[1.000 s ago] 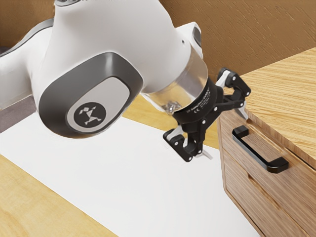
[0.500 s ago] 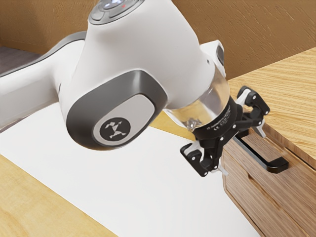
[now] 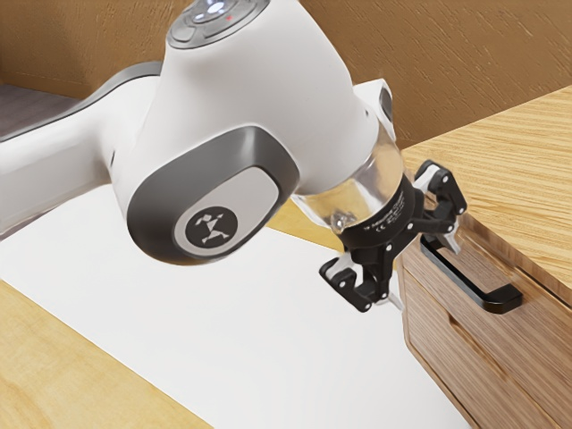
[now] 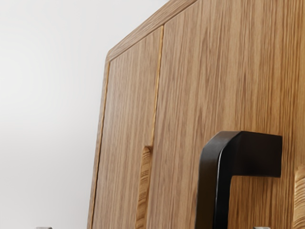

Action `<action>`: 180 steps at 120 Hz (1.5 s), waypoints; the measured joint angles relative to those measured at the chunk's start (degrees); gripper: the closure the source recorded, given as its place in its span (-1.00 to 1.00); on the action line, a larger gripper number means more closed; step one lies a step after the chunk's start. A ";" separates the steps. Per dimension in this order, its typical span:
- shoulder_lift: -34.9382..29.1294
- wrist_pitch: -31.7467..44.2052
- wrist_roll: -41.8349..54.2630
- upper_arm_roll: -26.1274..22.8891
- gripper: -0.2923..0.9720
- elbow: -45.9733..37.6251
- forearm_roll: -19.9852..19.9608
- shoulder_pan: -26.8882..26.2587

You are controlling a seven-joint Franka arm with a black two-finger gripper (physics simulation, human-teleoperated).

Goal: Pull the drawer handle with one arm to open the drawer

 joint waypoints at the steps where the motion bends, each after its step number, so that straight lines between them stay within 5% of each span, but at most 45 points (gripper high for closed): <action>1: -0.01 -0.01 0.00 0.00 -0.25 -0.01 0.00 0.02; 55: -1.58 0.07 -0.01 0.30 -0.10 -3.04 -0.69 0.20; 180: -20.89 3.88 0.15 2.36 -0.08 -22.84 -7.94 0.29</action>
